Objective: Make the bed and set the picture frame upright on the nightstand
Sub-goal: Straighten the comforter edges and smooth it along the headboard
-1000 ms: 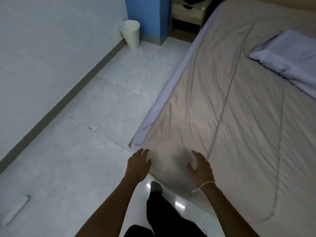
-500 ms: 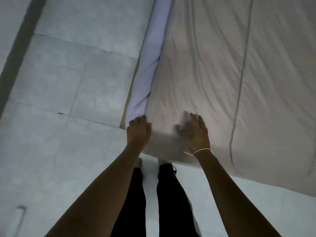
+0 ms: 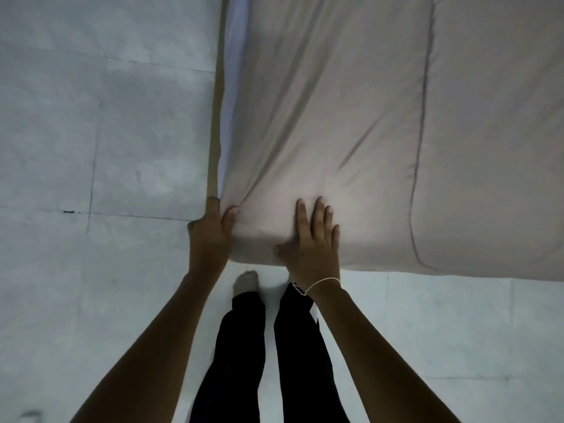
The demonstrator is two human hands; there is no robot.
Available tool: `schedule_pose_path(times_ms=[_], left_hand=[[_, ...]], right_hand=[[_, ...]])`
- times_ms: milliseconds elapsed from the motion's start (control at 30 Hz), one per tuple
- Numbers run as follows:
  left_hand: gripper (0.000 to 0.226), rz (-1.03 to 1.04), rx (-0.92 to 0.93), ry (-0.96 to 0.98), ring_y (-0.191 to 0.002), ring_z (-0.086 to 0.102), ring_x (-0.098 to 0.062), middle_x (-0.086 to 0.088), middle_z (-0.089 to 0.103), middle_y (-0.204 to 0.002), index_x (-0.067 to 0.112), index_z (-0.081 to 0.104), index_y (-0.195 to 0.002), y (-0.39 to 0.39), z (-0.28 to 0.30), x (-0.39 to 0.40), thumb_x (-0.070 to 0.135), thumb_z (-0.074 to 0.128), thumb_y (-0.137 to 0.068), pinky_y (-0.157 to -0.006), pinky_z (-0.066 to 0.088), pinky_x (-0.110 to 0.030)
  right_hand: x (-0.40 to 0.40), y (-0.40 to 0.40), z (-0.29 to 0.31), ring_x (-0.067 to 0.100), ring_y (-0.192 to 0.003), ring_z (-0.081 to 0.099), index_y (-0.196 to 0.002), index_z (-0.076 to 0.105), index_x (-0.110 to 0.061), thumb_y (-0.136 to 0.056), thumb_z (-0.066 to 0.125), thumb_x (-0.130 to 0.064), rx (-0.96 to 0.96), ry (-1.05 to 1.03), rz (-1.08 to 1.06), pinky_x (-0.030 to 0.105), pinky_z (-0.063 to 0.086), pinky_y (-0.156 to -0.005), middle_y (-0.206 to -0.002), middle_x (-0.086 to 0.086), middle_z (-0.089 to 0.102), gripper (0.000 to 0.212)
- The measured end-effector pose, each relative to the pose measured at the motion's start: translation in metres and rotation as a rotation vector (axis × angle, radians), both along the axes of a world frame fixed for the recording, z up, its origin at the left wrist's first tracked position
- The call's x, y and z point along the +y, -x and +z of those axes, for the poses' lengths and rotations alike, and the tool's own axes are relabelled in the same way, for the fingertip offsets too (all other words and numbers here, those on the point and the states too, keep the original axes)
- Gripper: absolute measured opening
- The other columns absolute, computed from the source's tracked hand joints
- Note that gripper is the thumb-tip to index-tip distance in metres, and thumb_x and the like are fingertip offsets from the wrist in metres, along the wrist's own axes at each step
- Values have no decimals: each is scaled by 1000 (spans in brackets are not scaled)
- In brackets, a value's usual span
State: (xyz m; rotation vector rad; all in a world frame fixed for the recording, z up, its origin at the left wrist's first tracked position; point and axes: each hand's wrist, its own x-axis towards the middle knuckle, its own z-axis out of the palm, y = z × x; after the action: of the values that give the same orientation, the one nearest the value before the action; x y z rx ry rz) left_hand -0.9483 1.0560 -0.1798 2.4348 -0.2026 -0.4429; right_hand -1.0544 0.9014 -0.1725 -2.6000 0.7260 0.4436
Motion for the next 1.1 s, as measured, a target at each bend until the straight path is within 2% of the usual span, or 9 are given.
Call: schedule_pose_path(times_ms=[133,333,433,600,667,733,833,967,1100], left_hand=[[36,-73,20,-9,-60,55,-20,-5,55,-70,11,50,-92,-18,-7,8,47,49,-92,-56,43,-27],[35,198,-50,69,-82,62,-22,-9,66,-95,9,57,-100,-66,-5,-43,39,39,-99,-74,51,-34],[35,192,-31,26,-85,62,-31,-11,64,-90,10,52,-95,-96,-6,-70,40,35,-100,-83,47,-40],[28,167,-145,-177,-67,49,-25,-2,55,-73,18,41,-93,-96,-17,-62,42,28,-102,-82,28,-37],[31,200,-191,-195,-76,54,-26,-5,61,-84,14,49,-102,-93,-16,-66,40,34,-101,-85,32,-38],[32,199,-268,-235,-106,56,-29,-10,60,-116,16,50,-122,-95,-12,-74,36,42,-98,-96,34,-41],[52,-100,-447,-274,-138,33,-32,-14,35,-150,15,33,-145,-90,-8,-94,37,37,-98,-114,16,-50],[59,-634,-461,-347,-146,11,-33,-13,15,-158,18,17,-151,-57,-28,-86,46,24,-100,-116,4,-55],[58,-784,-508,-354,-146,9,-34,-15,14,-158,14,18,-151,-29,-41,-45,44,25,-101,-118,10,-52]], right_hand=[[5,0,-5,35,-148,3,-153,6,-27,-75,56,-51,3,-17,-41,55,14,-117,-162,12,0,96],[-7,10,-4,31,-149,1,-154,9,-28,-82,56,-45,-62,-57,11,49,9,-118,-162,9,2,87],[-12,12,-9,31,-149,1,-154,8,-27,-83,58,-40,-65,-47,48,49,11,-118,-162,9,2,87],[-15,21,-10,28,-149,2,-154,8,-27,-86,58,-37,-49,-61,92,48,13,-118,-162,5,0,85],[-21,25,-5,28,-149,10,-152,17,-25,-88,55,-38,-108,-95,74,52,19,-118,-162,5,9,76],[-32,19,2,27,-147,21,-149,30,-23,-91,51,-40,-246,-81,13,53,22,-117,-159,8,23,64],[-65,-4,13,27,-147,19,-150,26,-23,-94,42,-45,-362,16,-123,45,12,-119,-158,10,24,62],[-125,-34,-6,29,-149,9,-152,21,-19,-97,36,-50,-331,136,-443,51,9,-120,-161,12,12,65],[-99,-12,-41,31,-149,7,-154,15,-21,-100,25,-45,-176,293,-162,55,7,-119,-161,11,11,59]])
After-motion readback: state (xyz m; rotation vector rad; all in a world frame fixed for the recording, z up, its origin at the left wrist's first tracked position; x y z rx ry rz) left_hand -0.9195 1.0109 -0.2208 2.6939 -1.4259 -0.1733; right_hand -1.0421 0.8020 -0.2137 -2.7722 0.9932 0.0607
